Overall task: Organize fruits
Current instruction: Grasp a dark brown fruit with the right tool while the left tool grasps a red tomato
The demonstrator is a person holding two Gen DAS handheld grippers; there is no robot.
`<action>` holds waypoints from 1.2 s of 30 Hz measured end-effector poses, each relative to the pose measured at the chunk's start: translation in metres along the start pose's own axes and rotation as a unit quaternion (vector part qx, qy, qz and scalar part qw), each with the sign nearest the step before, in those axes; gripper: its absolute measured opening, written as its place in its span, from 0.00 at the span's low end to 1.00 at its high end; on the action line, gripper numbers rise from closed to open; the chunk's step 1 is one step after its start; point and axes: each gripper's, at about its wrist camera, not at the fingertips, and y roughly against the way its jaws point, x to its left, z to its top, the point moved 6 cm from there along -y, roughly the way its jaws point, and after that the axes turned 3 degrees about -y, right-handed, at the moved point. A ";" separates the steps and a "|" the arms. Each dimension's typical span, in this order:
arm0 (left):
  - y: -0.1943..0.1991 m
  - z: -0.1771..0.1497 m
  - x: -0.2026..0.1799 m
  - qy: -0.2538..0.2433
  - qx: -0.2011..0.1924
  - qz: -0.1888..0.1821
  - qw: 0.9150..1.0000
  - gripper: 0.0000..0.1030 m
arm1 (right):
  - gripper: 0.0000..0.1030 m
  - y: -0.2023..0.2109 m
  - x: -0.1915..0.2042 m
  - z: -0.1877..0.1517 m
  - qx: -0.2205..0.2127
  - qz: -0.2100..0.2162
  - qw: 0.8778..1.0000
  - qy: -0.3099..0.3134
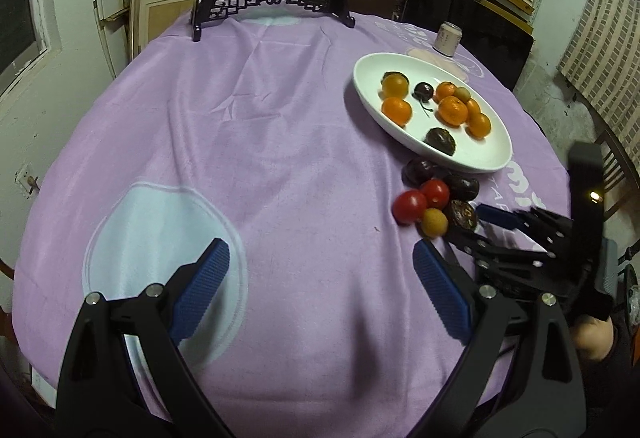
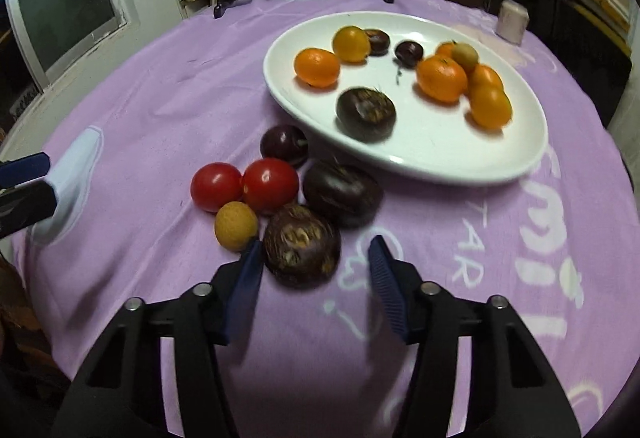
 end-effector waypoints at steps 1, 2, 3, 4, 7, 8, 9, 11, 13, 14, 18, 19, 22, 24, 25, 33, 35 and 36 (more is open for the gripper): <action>0.000 0.000 -0.004 -0.004 0.002 -0.004 1.000 0.92 | 0.40 -0.001 0.002 0.002 -0.002 0.001 1.000 0.004; 0.000 -0.001 -0.009 -0.009 0.004 -0.009 1.000 0.92 | 0.38 -0.001 0.003 0.003 0.000 0.000 1.000 0.007; -0.001 -0.003 -0.013 -0.013 0.006 -0.012 1.000 0.92 | 0.38 0.000 0.002 0.002 0.004 0.004 1.000 0.005; -0.002 -0.004 -0.021 -0.020 0.010 -0.017 1.000 0.92 | 0.38 0.002 0.000 0.001 0.007 0.006 1.000 -0.001; -0.006 -0.006 -0.041 -0.043 0.014 -0.029 0.999 0.92 | 0.38 0.016 -0.014 -0.007 0.007 -0.001 1.000 -0.024; -0.008 -0.007 -0.048 -0.050 0.014 -0.030 0.998 0.92 | 0.38 0.025 -0.023 -0.012 0.003 -0.010 1.000 -0.030; -0.011 -0.006 -0.054 -0.057 0.014 -0.029 0.998 0.92 | 0.38 0.030 -0.029 -0.016 0.000 -0.015 0.999 -0.033; -0.017 -0.004 -0.062 -0.066 0.016 -0.025 0.997 0.92 | 0.38 0.043 -0.045 -0.027 -0.003 -0.021 0.999 -0.047; -0.026 0.000 -0.068 -0.074 0.019 -0.018 0.997 0.91 | 0.38 0.053 -0.058 -0.037 -0.007 -0.024 0.998 -0.059; -0.032 0.003 -0.070 -0.078 0.020 -0.013 0.997 0.87 | 0.38 0.057 -0.062 -0.041 -0.010 -0.026 0.998 -0.064; -0.050 0.013 -0.067 -0.088 0.032 0.007 0.996 0.66 | 0.38 0.073 -0.079 -0.053 -0.022 -0.025 0.996 -0.086; -0.055 0.015 -0.064 -0.089 0.037 0.012 0.995 0.60 | 0.38 0.075 -0.082 -0.054 -0.024 -0.023 0.995 -0.089; -0.066 0.014 -0.057 -0.098 0.055 0.017 0.994 0.54 | 0.38 0.080 -0.086 -0.055 -0.028 -0.014 0.995 -0.098; -0.074 0.013 -0.057 -0.107 0.064 0.009 0.992 0.54 | 0.38 0.080 -0.087 -0.053 -0.030 -0.007 0.994 -0.102; -0.077 0.013 -0.057 -0.111 0.066 0.008 0.992 0.54 | 0.38 0.080 -0.087 -0.052 -0.030 -0.005 0.994 -0.104; -0.099 0.022 -0.081 -0.139 0.058 -0.038 0.988 0.29 | 0.39 0.075 -0.082 -0.050 -0.021 0.008 0.994 -0.111; -0.099 0.025 -0.084 -0.139 0.056 -0.045 0.988 0.29 | 0.39 0.074 -0.081 -0.050 -0.019 0.008 0.994 -0.112; -0.099 0.025 -0.084 -0.139 0.056 -0.046 0.988 0.29 | 0.39 0.074 -0.081 -0.050 -0.018 0.008 0.994 -0.112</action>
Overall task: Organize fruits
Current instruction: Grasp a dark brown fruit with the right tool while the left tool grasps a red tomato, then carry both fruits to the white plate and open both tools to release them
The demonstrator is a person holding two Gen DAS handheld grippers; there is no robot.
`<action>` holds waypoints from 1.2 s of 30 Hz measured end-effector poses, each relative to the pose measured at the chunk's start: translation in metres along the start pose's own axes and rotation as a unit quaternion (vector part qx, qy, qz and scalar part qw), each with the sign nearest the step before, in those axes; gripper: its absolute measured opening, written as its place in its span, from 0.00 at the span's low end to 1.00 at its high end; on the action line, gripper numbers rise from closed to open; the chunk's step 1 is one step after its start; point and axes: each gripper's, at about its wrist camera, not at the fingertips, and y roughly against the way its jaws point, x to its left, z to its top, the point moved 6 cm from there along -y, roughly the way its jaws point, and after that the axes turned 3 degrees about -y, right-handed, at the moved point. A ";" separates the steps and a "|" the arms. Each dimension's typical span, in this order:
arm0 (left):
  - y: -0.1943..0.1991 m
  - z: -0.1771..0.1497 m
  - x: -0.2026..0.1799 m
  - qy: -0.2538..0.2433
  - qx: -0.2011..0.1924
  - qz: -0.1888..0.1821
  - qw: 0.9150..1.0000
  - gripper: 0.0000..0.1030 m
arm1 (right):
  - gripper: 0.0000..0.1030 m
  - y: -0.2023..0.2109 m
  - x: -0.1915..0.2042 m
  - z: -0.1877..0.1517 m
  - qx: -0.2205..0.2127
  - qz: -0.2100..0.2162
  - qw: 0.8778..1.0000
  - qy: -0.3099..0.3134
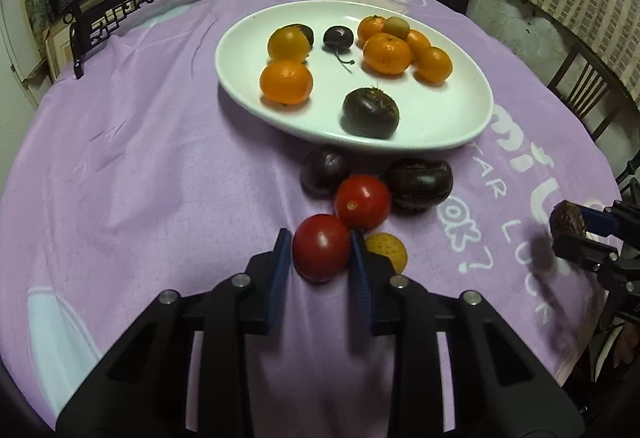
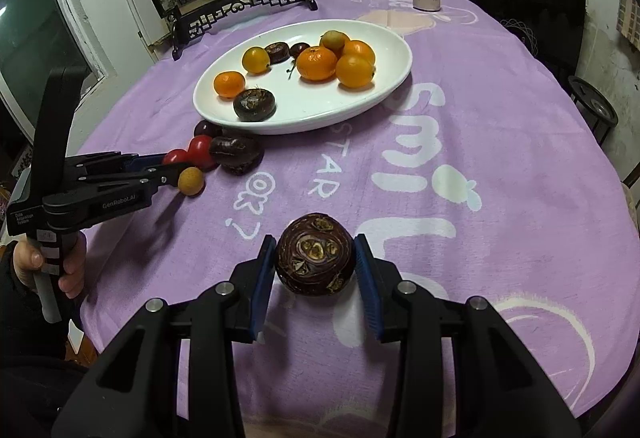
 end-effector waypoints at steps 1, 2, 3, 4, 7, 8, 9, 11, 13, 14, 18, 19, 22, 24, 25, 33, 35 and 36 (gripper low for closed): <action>0.000 0.000 0.000 0.002 -0.001 -0.001 1.000 0.28 | 0.39 0.000 0.001 0.000 0.000 0.001 1.000 0.000; 0.000 0.000 0.000 0.003 -0.002 0.001 1.000 0.27 | 0.39 0.001 0.002 0.000 -0.001 0.001 1.000 0.000; 0.002 -0.001 0.000 0.005 -0.005 0.003 1.000 0.27 | 0.39 0.001 0.004 0.001 -0.002 0.001 1.000 0.001; 0.006 -0.002 -0.001 0.007 -0.011 0.005 1.000 0.27 | 0.39 0.002 0.005 0.002 -0.003 0.002 1.000 0.002; 0.026 -0.004 -0.003 0.020 -0.030 -0.011 0.999 0.27 | 0.39 0.006 0.011 0.006 -0.009 0.000 1.000 0.009; 0.034 -0.005 -0.004 0.023 -0.038 -0.016 0.999 0.26 | 0.39 0.007 0.013 0.007 -0.011 0.001 1.000 0.011; 0.040 -0.005 -0.005 0.025 -0.043 -0.019 0.999 0.27 | 0.39 0.008 0.014 0.009 -0.012 0.002 1.000 0.011; 0.052 -0.006 -0.008 0.027 -0.053 -0.030 0.998 0.26 | 0.39 0.008 0.017 0.012 -0.015 0.005 1.000 0.011; 0.060 -0.005 -0.010 0.028 -0.058 -0.038 0.997 0.26 | 0.39 0.008 0.019 0.015 -0.017 0.009 1.000 0.012; 0.062 -0.005 -0.011 0.029 -0.059 -0.043 0.997 0.26 | 0.39 0.007 0.021 0.016 -0.017 0.010 1.000 0.013; 0.069 0.001 -0.015 0.026 -0.066 -0.048 0.996 0.26 | 0.39 0.006 0.028 0.021 -0.018 0.014 1.000 0.019; 0.069 0.004 -0.016 0.025 -0.065 -0.047 0.996 0.26 | 0.39 0.006 0.029 0.022 -0.018 0.014 1.000 0.021; 0.065 0.022 -0.016 0.033 -0.059 -0.043 0.997 0.27 | 0.39 0.003 0.034 0.030 -0.020 0.013 0.999 0.030; 0.060 0.037 -0.013 0.040 -0.056 -0.034 0.997 0.27 | 0.39 0.001 0.036 0.038 -0.024 0.011 0.999 0.036; 0.058 0.044 -0.011 0.044 -0.055 -0.032 0.997 0.27 | 0.39 0.000 0.035 0.043 -0.025 0.010 0.999 0.038; 0.021 0.114 -0.003 0.057 -0.043 -0.016 0.997 0.27 | 0.39 -0.033 0.022 0.112 -0.027 0.000 0.999 0.042; 0.003 0.132 0.001 0.063 -0.035 -0.007 0.997 0.27 | 0.39 -0.051 0.021 0.132 -0.020 -0.002 0.999 0.047; -0.002 0.136 0.001 0.064 -0.031 -0.007 0.997 0.27 | 0.39 -0.059 0.019 0.137 -0.015 -0.003 0.999 0.048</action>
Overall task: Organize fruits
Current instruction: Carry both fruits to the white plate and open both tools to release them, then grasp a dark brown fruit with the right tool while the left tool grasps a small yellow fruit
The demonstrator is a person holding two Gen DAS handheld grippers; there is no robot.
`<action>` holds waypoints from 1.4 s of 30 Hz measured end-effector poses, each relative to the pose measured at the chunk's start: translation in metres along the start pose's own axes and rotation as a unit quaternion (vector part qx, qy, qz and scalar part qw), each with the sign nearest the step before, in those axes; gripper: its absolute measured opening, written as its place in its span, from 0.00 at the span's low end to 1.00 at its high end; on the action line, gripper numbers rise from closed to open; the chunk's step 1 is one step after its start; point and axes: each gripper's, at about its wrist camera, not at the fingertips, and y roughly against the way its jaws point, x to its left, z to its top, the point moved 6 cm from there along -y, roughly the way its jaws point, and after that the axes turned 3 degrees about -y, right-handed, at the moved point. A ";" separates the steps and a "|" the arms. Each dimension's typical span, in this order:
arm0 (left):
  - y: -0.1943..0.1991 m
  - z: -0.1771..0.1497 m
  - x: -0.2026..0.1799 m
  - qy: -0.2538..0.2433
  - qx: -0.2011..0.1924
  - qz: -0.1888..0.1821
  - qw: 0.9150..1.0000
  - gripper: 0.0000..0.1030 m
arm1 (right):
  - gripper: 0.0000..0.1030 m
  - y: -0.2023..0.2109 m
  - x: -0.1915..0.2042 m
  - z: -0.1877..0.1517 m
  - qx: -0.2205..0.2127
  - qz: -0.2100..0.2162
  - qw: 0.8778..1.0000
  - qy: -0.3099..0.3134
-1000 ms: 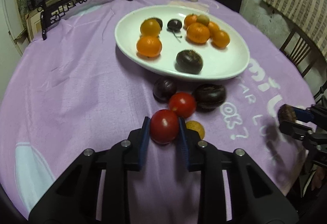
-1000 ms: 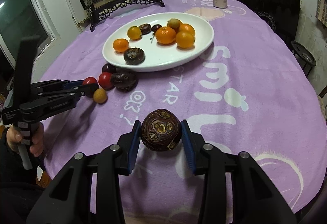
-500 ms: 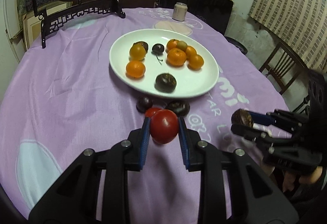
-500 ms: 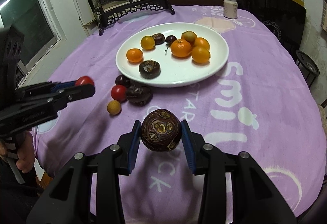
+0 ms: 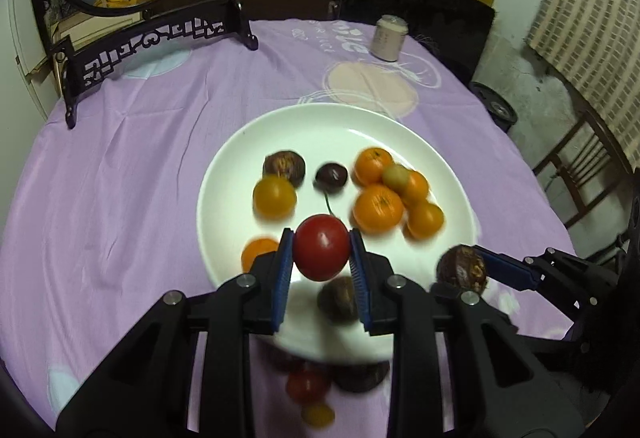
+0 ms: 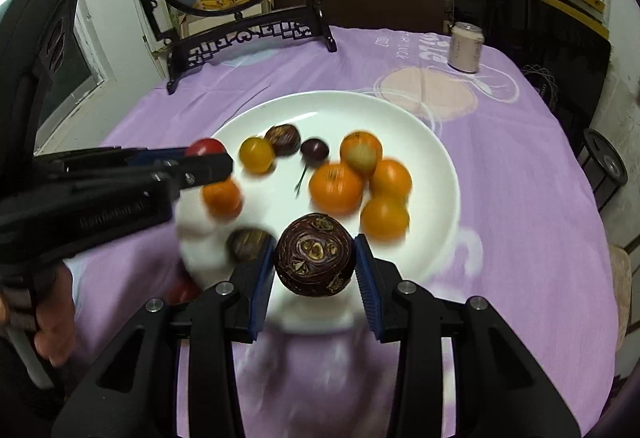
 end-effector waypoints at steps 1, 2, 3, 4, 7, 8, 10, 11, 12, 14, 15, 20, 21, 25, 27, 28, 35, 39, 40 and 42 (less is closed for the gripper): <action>-0.010 0.005 0.002 0.005 0.007 0.000 1.000 0.27 | 0.39 -0.010 -0.002 0.005 0.006 -0.003 1.000 0.001; -0.019 0.008 0.004 0.009 0.012 0.001 1.000 0.27 | 0.38 -0.019 -0.004 0.009 0.012 -0.006 1.000 0.001; -0.026 0.011 0.005 0.011 0.017 0.001 1.000 0.27 | 0.38 -0.025 -0.005 0.010 0.017 -0.007 1.000 0.001; -0.031 0.012 0.006 0.012 0.021 0.002 1.000 0.27 | 0.38 -0.030 -0.007 0.010 0.021 -0.008 1.000 0.000; -0.042 0.013 0.006 0.011 0.029 -0.001 1.000 0.27 | 0.38 -0.038 -0.009 0.010 0.026 -0.007 1.000 0.002; -0.045 0.014 0.006 0.010 0.029 0.000 1.000 0.27 | 0.38 -0.039 -0.009 0.011 0.023 -0.005 1.000 0.003; -0.049 0.015 0.006 0.009 0.031 0.000 0.999 0.27 | 0.38 -0.040 -0.008 0.013 0.020 -0.007 1.000 0.005; -0.050 0.016 0.006 0.009 0.032 -0.001 0.999 0.27 | 0.39 -0.040 -0.008 0.014 0.017 -0.011 1.000 0.006; -0.051 0.017 0.007 0.010 0.030 0.001 0.999 0.28 | 0.45 -0.040 -0.008 0.014 0.013 -0.013 1.000 0.007; -0.048 0.018 0.007 0.008 0.020 0.010 1.000 0.46 | 0.58 -0.037 -0.009 0.015 0.006 -0.019 1.000 0.007; -0.043 0.019 0.008 0.008 0.011 0.016 1.000 0.52 | 0.58 -0.034 -0.009 0.015 0.003 -0.022 1.000 0.007; -0.012 0.014 0.006 0.008 -0.015 0.009 1.000 0.64 | 0.59 -0.007 -0.006 0.007 -0.005 -0.018 1.000 -0.003; -0.005 0.011 0.006 0.009 -0.022 0.007 1.000 0.65 | 0.60 -0.001 -0.004 0.003 -0.007 -0.015 1.000 -0.006; 0.040 -0.017 0.011 0.004 -0.061 0.021 0.998 0.74 | 0.71 0.032 0.005 -0.018 -0.031 -0.018 0.999 -0.002; 0.061 -0.037 0.021 0.014 -0.077 0.029 0.997 0.75 | 0.72 0.045 0.008 -0.029 -0.041 -0.025 0.999 -0.001; 0.066 -0.044 0.026 0.020 -0.080 0.033 0.996 0.75 | 0.72 0.049 0.010 -0.035 -0.042 -0.024 0.999 -0.004; 0.094 -0.100 0.071 0.055 -0.080 0.066 0.993 0.76 | 0.72 0.041 0.036 -0.074 -0.016 0.029 0.999 -0.024; 0.097 -0.113 0.089 0.074 -0.071 0.061 0.993 0.76 | 0.72 0.021 0.054 -0.084 0.009 0.033 0.999 -0.019; 0.098 -0.115 0.092 0.075 -0.071 0.061 0.993 0.76 | 0.72 0.017 0.058 -0.084 0.007 0.026 1.000 -0.013; 0.102 -0.119 0.097 0.076 -0.073 0.062 0.993 0.76 | 0.72 0.009 0.063 -0.081 0.005 0.011 1.000 -0.002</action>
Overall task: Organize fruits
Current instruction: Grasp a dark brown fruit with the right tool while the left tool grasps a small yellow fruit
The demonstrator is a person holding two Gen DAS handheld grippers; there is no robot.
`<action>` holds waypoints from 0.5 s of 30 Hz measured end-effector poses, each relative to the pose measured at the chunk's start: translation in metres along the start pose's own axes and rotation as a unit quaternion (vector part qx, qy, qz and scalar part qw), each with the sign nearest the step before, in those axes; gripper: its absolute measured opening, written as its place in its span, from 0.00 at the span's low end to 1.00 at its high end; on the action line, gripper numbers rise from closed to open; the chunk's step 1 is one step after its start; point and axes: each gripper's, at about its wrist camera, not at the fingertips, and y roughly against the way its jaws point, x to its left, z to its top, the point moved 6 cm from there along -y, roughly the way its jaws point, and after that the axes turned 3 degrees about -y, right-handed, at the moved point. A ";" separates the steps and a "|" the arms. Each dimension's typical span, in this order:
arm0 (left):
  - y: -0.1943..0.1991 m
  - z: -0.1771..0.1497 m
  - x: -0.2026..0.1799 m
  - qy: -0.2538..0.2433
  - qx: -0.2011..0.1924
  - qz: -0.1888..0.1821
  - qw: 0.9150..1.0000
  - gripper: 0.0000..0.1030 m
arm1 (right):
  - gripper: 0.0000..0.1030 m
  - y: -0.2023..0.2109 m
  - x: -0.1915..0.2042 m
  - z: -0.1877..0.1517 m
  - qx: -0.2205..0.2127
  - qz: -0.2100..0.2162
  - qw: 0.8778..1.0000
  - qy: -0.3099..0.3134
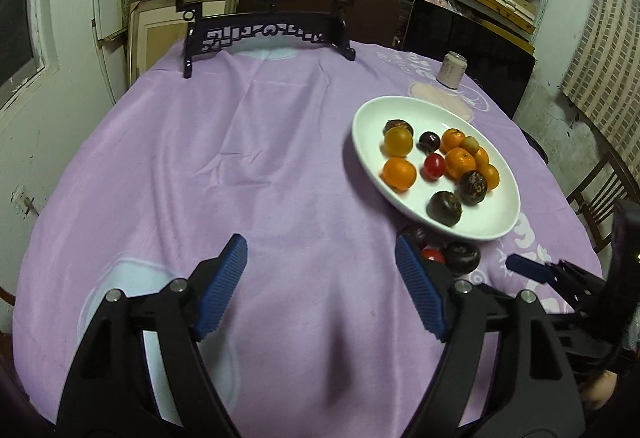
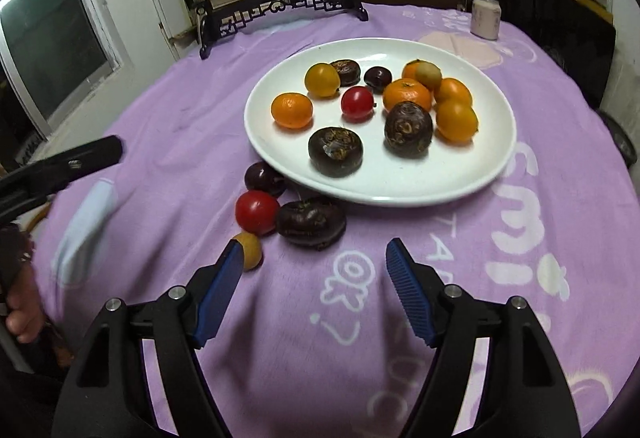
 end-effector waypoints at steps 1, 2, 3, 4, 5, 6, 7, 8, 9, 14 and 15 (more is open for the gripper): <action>0.003 -0.002 0.003 0.000 -0.001 -0.001 1.000 0.76 | 0.72 -0.003 0.001 0.001 0.001 -0.006 1.000 0.003; 0.003 -0.003 0.005 0.001 -0.001 -0.002 1.000 0.76 | 0.72 -0.006 0.002 0.001 0.003 -0.010 1.000 0.007; 0.004 -0.004 0.007 0.001 -0.001 -0.002 1.000 0.76 | 0.72 -0.010 0.004 0.001 0.005 -0.014 1.000 0.011; 0.006 -0.007 0.009 0.002 0.000 -0.003 1.000 0.77 | 0.70 -0.012 0.003 0.001 0.006 -0.016 1.000 0.013; 0.006 -0.008 0.010 0.004 0.001 -0.004 1.000 0.77 | 0.66 -0.015 0.005 0.002 0.008 -0.017 1.000 0.014; 0.006 -0.010 0.011 0.005 0.002 -0.005 1.000 0.77 | 0.61 -0.018 0.004 0.003 0.009 -0.017 1.000 0.015; 0.005 -0.013 0.012 0.007 0.004 -0.007 1.000 0.77 | 0.58 -0.021 0.005 0.003 0.011 -0.018 1.000 0.017; 0.005 -0.014 0.013 0.009 0.007 -0.010 1.000 0.77 | 0.54 -0.023 0.004 0.004 0.013 -0.018 1.000 0.018; 0.004 -0.015 0.013 0.009 0.008 -0.012 1.000 0.77 | 0.51 -0.026 0.005 0.004 0.016 -0.017 1.000 0.019; 0.003 -0.017 0.001 -0.001 0.015 -0.024 1.000 0.77 | 0.43 -0.036 0.003 0.008 0.014 -0.014 1.000 0.019; 0.003 -0.018 -0.003 -0.005 0.017 -0.024 1.000 0.77 | 0.43 -0.035 0.004 0.008 0.015 -0.013 1.000 0.020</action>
